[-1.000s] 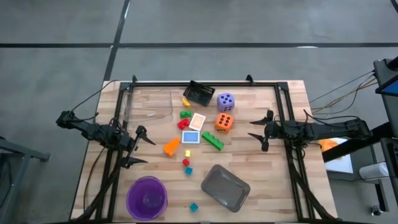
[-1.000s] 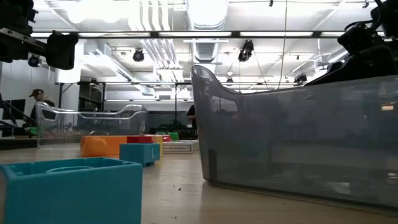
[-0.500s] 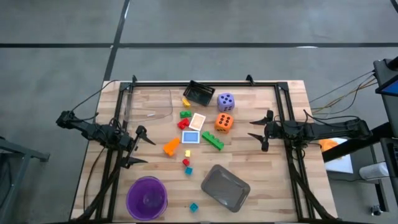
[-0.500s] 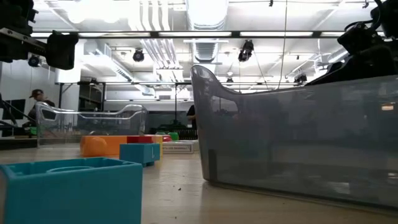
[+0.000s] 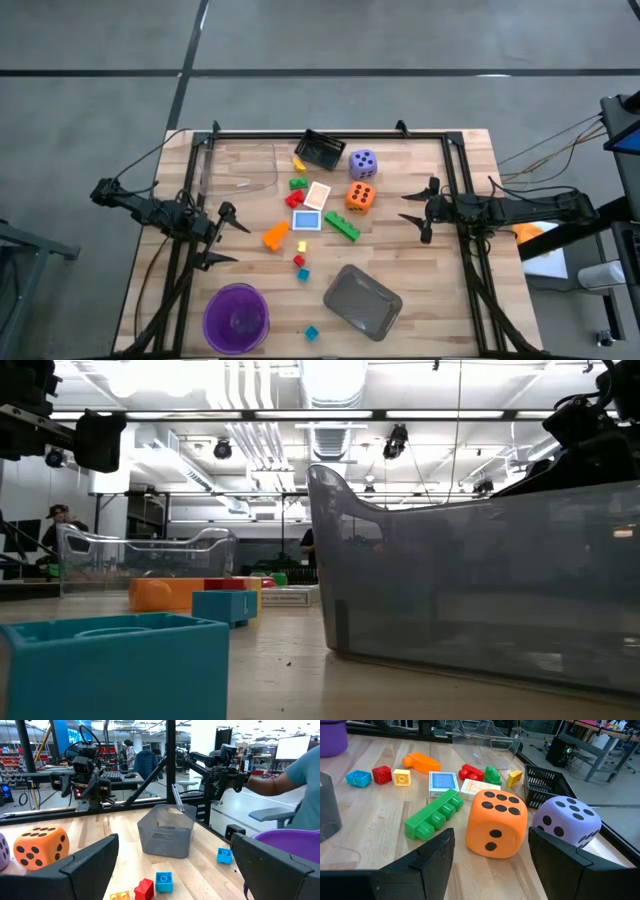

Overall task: Pick & Place Toys
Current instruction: Put the orange die into the gray bin

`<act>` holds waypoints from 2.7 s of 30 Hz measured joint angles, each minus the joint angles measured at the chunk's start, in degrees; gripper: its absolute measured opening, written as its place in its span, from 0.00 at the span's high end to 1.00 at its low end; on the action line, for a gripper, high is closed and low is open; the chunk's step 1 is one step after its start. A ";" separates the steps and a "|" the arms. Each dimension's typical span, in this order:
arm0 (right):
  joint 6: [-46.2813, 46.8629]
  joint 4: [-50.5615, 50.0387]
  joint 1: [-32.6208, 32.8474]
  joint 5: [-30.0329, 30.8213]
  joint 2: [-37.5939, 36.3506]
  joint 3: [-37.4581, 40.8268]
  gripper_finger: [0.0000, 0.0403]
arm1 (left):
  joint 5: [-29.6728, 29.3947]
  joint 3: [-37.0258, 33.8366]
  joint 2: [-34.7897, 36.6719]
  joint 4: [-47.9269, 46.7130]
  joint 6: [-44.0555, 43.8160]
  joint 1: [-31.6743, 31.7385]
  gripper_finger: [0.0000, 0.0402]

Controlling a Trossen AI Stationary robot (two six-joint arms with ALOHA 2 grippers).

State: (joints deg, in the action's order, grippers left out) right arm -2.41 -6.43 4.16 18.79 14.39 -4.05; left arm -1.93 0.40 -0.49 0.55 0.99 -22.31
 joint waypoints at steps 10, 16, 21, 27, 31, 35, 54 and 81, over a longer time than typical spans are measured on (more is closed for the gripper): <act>-0.21 4.57 -0.01 0.00 0.01 0.00 0.37 | -5.61 -0.07 0.00 1.42 -0.97 0.02 0.03; 2.12 13.64 -0.01 -0.52 0.62 0.00 0.37 | -11.84 -0.07 0.00 2.38 -4.44 0.02 0.03; 2.11 16.32 0.01 -3.55 0.88 0.00 0.37 | -16.55 -0.07 0.00 3.53 -3.30 0.02 0.03; 4.11 20.37 0.05 -4.01 0.83 0.00 0.37 | -21.67 -0.07 0.00 3.76 0.39 0.02 0.03; 4.28 21.26 0.04 -4.07 1.01 0.00 0.37 | -21.64 -0.04 0.00 3.76 -1.60 0.02 0.03; 5.81 21.56 -0.31 -0.31 1.55 -0.02 0.37 | -21.03 -0.04 0.00 3.10 -3.40 0.02 0.03; 6.60 -4.83 -4.49 1.99 32.22 -24.28 0.37 | -33.78 9.73 -10.66 -5.81 -2.36 0.22 0.01; 2.68 -32.92 -6.17 -1.17 76.58 -59.28 0.37 | -36.02 10.95 -17.77 -6.86 -2.91 0.26 0.01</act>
State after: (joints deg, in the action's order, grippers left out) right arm 0.27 -39.35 -2.01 17.62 90.98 -63.34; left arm -37.95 11.35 -18.26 -6.31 -1.91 -22.04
